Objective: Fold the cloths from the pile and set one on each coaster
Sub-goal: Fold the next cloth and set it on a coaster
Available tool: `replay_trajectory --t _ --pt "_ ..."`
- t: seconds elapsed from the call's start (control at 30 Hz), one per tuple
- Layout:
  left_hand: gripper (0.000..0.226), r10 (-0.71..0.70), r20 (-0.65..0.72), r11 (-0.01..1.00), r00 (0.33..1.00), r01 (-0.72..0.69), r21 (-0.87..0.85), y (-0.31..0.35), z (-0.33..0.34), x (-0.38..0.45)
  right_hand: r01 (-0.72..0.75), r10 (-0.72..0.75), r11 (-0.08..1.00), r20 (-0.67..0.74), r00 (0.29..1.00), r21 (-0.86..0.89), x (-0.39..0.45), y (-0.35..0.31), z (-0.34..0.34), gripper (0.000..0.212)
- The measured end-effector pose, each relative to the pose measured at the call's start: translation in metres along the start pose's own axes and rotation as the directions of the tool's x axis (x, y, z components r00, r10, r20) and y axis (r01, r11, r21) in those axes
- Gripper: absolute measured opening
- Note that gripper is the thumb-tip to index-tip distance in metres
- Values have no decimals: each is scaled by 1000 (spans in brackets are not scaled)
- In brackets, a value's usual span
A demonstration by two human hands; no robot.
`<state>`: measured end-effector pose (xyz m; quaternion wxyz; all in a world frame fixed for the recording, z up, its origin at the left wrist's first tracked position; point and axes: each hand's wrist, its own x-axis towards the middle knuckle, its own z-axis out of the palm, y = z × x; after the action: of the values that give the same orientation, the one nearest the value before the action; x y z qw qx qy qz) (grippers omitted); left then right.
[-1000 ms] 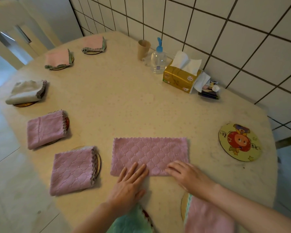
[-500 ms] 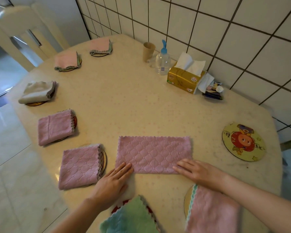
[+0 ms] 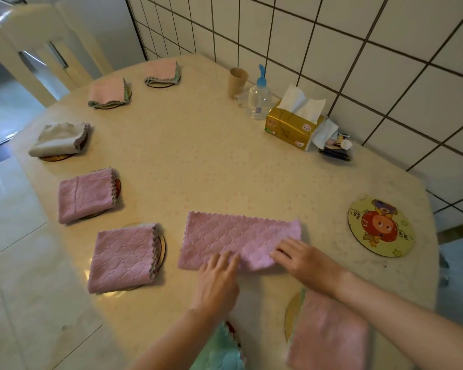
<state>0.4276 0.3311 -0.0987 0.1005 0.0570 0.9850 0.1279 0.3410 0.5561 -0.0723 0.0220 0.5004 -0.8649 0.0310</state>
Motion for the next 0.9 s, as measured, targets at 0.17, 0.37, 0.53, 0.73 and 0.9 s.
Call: replay_trajectory --t 0.17,0.37,0.53,0.73,0.9 --pt "60 45 46 998 998 -43 -49 37 20 2 -5 10 991 -40 999 131 -18 -36 -28 28" --pt "47 470 126 858 874 -486 167 -5 21 -14 68 -88 973 82 993 219 -50 -80 -31 22" --pt "66 328 294 907 898 -386 169 -14 9 -32 -10 -13 975 107 994 220 -47 -53 0 53" --pt "66 272 421 937 865 -338 88 7 6 -34 5 -54 982 257 965 187 -41 -31 14 53" --pt "36 139 366 944 920 -12 -330 -1 -20 -21 -337 85 781 445 891 526 -34 -25 14 65"
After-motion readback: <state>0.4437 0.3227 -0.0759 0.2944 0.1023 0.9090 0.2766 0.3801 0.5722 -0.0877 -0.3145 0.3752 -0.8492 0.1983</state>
